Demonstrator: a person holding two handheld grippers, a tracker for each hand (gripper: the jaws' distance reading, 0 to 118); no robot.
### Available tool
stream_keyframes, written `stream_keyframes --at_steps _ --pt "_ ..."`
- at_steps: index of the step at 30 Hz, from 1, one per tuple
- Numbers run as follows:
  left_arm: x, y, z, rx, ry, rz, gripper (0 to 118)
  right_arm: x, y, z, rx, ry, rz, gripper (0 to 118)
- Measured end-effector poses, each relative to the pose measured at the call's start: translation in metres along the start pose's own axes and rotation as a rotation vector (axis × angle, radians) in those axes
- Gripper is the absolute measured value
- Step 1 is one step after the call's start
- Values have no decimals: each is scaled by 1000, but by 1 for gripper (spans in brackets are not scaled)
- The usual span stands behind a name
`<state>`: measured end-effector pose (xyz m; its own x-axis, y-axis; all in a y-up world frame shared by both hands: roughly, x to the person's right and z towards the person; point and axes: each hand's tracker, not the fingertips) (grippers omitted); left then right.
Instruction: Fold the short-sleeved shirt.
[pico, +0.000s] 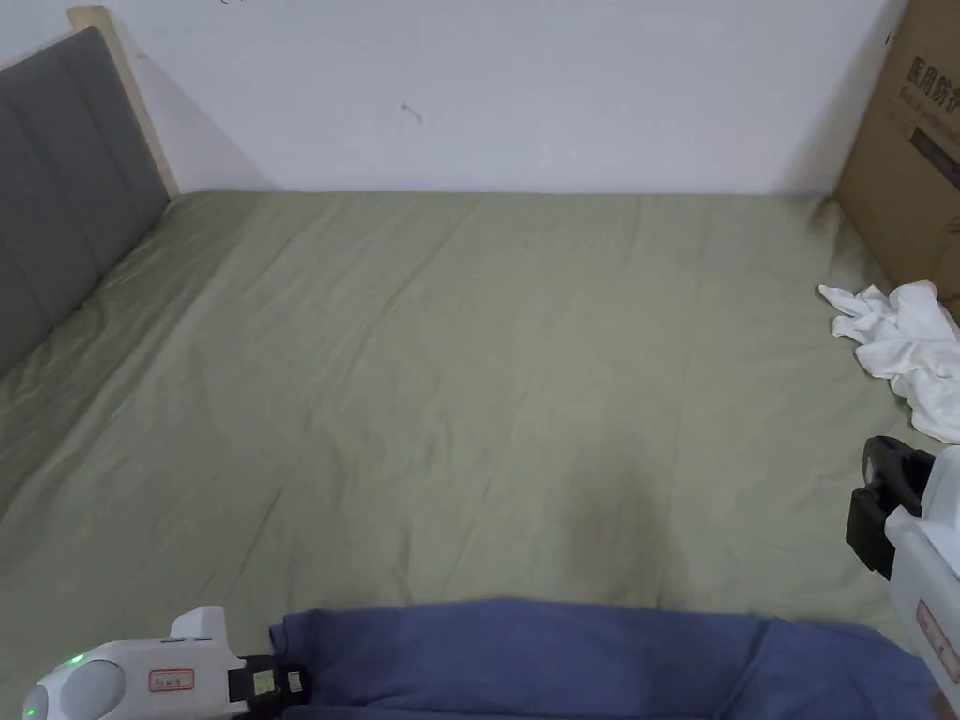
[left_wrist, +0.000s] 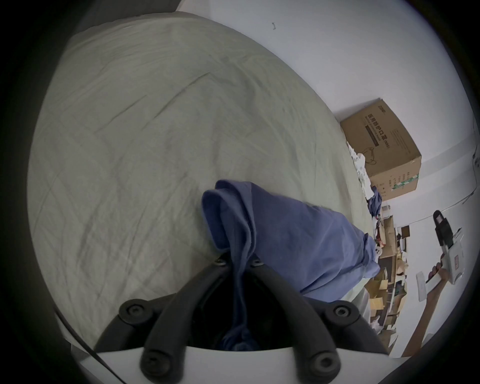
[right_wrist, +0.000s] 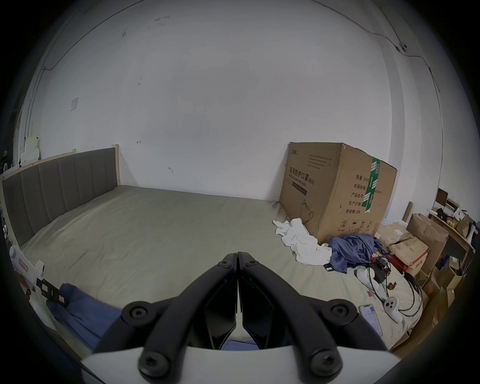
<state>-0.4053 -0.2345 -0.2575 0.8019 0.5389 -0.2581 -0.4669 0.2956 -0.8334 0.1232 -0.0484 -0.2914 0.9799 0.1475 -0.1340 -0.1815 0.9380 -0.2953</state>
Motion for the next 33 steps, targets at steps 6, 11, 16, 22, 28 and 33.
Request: stream_keyframes --at_steps 6,11,16,22,28,33 --pt "9 9 30 78 46 -94 2 5 4 2 14 2 -3 0" --pt "4 23 59 109 94 -125 2 6 9 2 34 8 -21 0" --pt "-16 35 92 136 185 -91 2 8 12 4 47 22 -33 0" --pt "19 34 105 122 240 -49 2 14 12 9 59 33 -41 0" --pt "120 21 92 72 180 -150 2 22 7 14 63 37 -59 0" --pt "193 8 56 2 67 -244 2 34 3 20 56 36 -68 0"
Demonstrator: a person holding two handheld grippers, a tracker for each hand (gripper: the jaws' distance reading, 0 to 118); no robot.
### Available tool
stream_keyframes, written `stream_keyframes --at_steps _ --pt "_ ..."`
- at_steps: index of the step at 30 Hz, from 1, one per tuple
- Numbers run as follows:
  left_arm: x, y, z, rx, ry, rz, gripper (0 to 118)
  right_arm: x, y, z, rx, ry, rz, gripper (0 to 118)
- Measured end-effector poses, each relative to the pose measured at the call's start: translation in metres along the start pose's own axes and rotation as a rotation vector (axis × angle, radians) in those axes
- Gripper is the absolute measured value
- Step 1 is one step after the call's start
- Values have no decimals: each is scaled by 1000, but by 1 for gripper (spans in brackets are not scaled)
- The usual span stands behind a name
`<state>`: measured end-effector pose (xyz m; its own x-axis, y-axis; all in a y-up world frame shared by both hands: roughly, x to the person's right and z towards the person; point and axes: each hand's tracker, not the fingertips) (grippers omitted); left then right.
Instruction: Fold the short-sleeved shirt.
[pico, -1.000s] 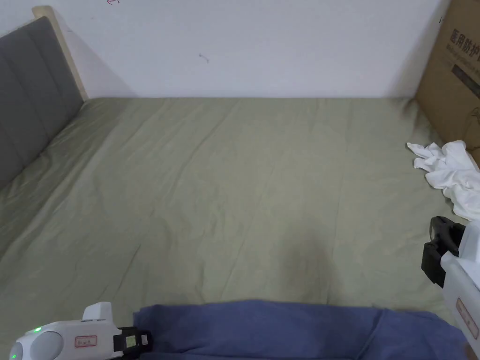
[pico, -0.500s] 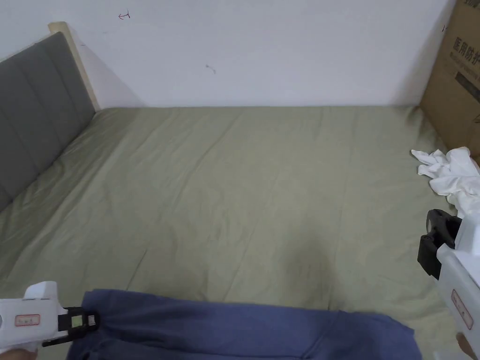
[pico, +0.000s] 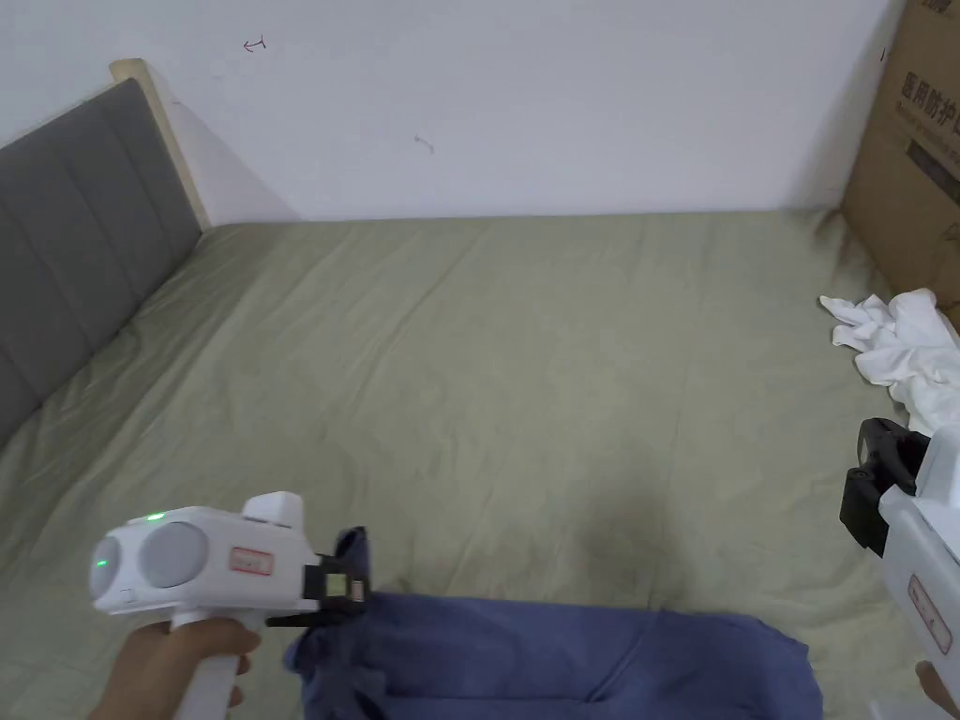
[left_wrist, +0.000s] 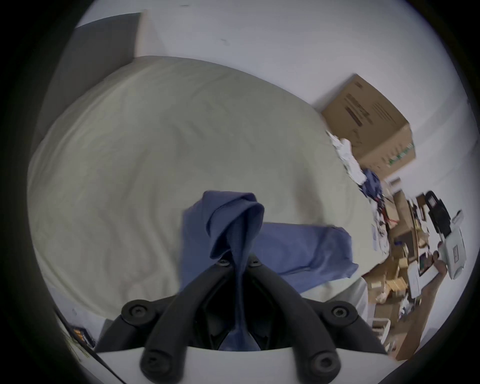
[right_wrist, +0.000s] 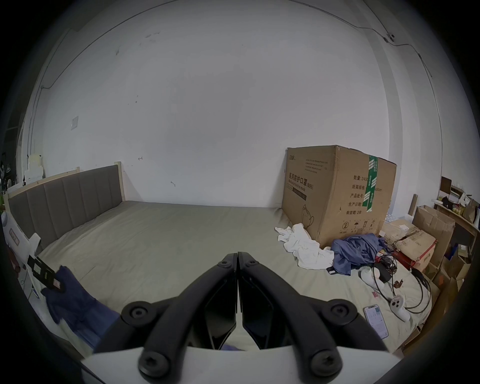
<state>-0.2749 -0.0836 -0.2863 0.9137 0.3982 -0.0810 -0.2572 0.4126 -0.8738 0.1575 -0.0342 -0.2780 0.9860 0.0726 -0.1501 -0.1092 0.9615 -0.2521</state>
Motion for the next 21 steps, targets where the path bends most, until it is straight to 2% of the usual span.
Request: stream_keyframes --at_steps 2,8,14,16,17,19,21 --pt "20 1 -22 -36 -27 -50 2 5 -1 4 2 -4 2 0" --pt "77 -9 -101 -148 -52 -84 2 21 -4 14 -1 -26 -3 0" --pt "102 -31 -170 -231 39 -79 4 33 -8 21 -11 -51 -8 0" --pt "107 -38 -181 -230 84 -89 16 36 -9 22 -15 -57 -9 0" --pt "110 -40 -184 -231 90 -98 27 37 -10 23 -16 -59 -9 0" --pt "112 -43 -181 -212 56 -93 62 38 -10 24 -20 -59 -8 0" --pt "114 -42 -171 -186 32 -82 85 40 -11 25 -21 -62 -5 0"
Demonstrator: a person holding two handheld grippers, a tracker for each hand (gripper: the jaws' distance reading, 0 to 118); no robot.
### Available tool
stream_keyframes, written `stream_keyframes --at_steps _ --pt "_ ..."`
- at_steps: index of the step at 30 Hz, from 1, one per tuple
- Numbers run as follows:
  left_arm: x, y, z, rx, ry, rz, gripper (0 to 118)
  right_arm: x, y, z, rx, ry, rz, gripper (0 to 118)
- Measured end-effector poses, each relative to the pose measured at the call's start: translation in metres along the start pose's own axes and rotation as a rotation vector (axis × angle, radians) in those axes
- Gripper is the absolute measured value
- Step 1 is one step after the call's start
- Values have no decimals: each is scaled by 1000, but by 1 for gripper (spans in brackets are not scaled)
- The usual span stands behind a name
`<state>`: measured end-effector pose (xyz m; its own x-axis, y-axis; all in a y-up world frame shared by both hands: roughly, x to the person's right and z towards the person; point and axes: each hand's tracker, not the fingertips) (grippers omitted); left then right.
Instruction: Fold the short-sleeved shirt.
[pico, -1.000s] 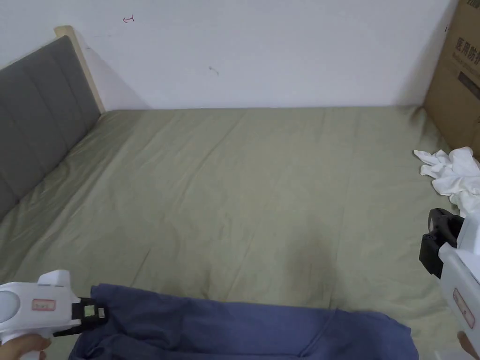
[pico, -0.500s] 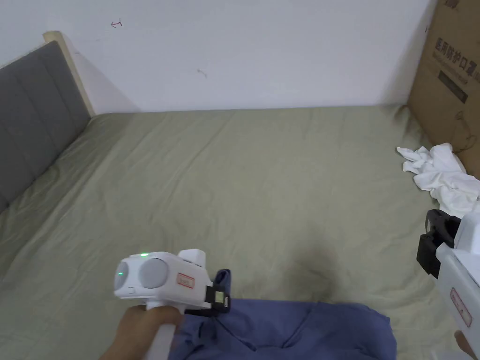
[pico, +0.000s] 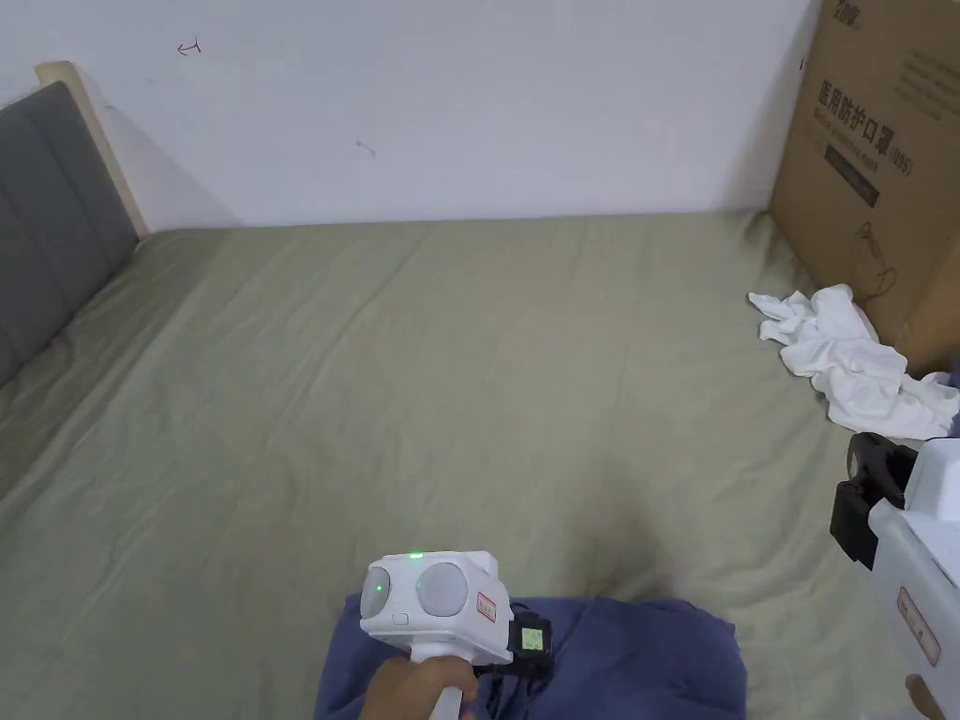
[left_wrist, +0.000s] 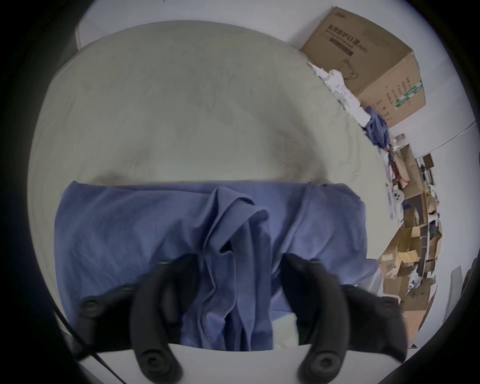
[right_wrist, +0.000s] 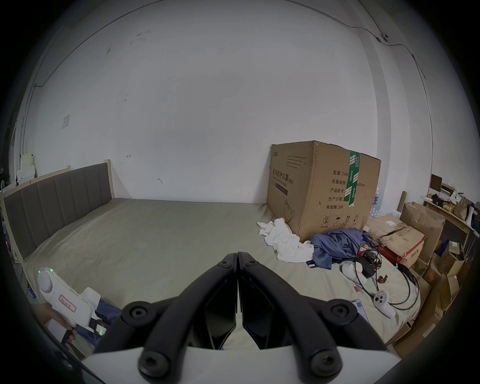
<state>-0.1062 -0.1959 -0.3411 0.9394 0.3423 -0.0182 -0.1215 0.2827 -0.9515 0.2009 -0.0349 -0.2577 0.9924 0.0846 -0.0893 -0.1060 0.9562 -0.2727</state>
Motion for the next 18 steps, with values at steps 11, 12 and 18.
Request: stream_keyframes --at_steps 11,12,18 --pt "-34 -17 122 471 58 -91 85 -4 15 3 32 11 0 0" --pt "-41 -21 126 504 90 -109 83 -6 16 3 34 14 1 0" --pt "-79 -42 128 586 110 -121 30 -13 21 4 50 34 2 0"
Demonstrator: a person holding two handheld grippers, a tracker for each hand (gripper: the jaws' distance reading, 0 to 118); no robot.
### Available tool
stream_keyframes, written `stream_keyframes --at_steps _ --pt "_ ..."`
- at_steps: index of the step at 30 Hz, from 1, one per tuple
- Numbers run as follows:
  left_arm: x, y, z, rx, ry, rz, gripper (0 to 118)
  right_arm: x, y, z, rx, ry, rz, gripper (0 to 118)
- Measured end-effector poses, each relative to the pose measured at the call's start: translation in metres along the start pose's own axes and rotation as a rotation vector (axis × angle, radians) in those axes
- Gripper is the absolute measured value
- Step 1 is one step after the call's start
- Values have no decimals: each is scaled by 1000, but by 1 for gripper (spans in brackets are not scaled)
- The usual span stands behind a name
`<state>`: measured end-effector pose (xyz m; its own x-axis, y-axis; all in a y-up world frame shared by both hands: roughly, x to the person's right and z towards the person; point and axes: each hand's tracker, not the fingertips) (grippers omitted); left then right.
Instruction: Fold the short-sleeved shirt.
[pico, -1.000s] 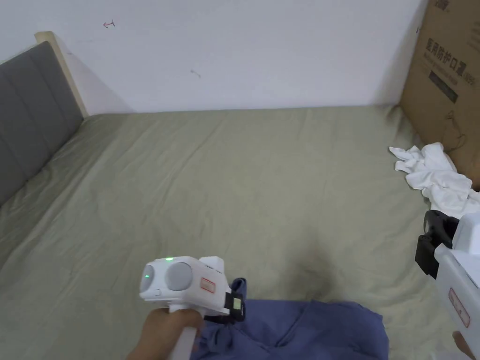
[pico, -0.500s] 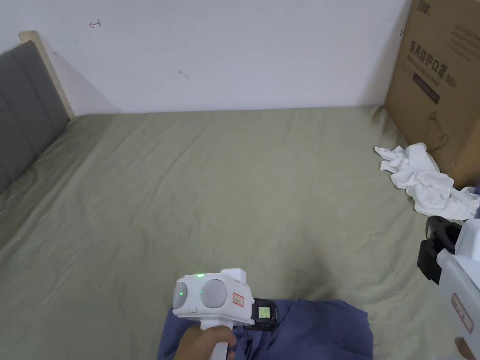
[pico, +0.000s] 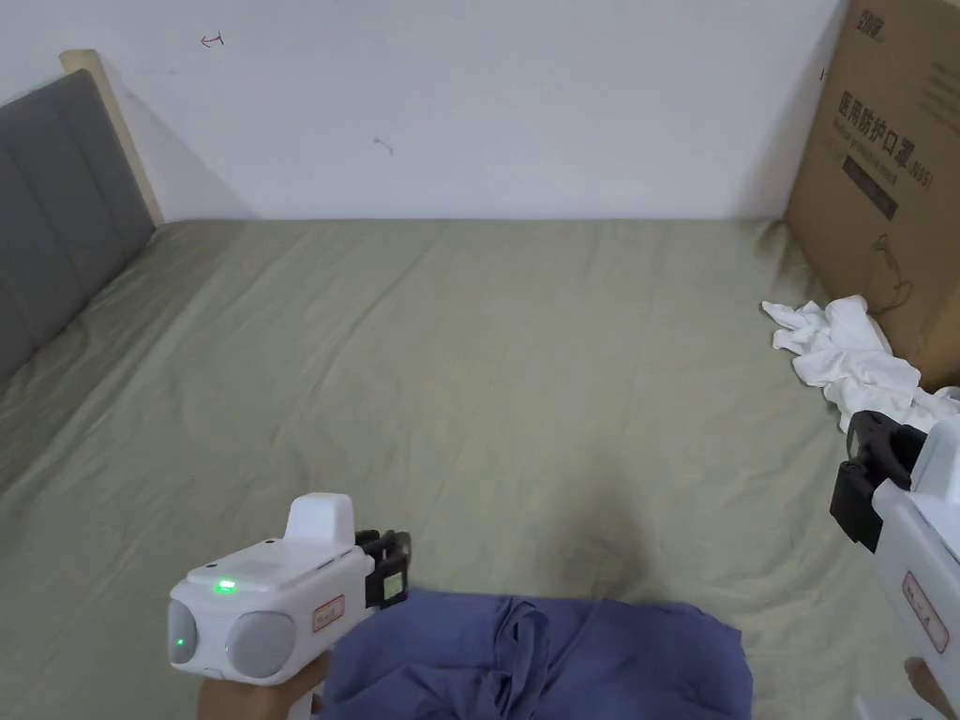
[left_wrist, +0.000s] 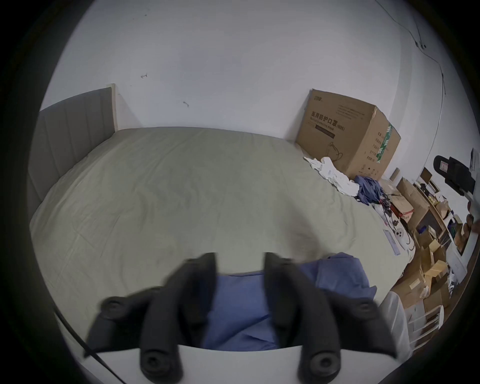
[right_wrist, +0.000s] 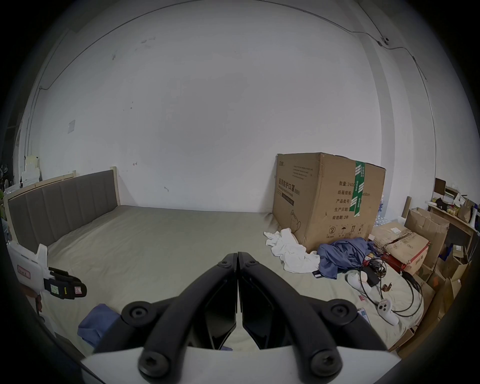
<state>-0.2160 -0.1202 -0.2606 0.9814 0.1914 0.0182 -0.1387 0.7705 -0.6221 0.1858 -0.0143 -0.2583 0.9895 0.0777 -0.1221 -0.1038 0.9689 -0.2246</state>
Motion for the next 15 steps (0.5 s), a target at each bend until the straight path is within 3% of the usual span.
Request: stream_keyframes --at_steps 3,15 --pt "-8 -16 -4 20 14 0 1 -2 2 1 3 8 3 0" --pt "2 -76 -55 -156 27 -51 0 3 1 4 -5 1 10 0"
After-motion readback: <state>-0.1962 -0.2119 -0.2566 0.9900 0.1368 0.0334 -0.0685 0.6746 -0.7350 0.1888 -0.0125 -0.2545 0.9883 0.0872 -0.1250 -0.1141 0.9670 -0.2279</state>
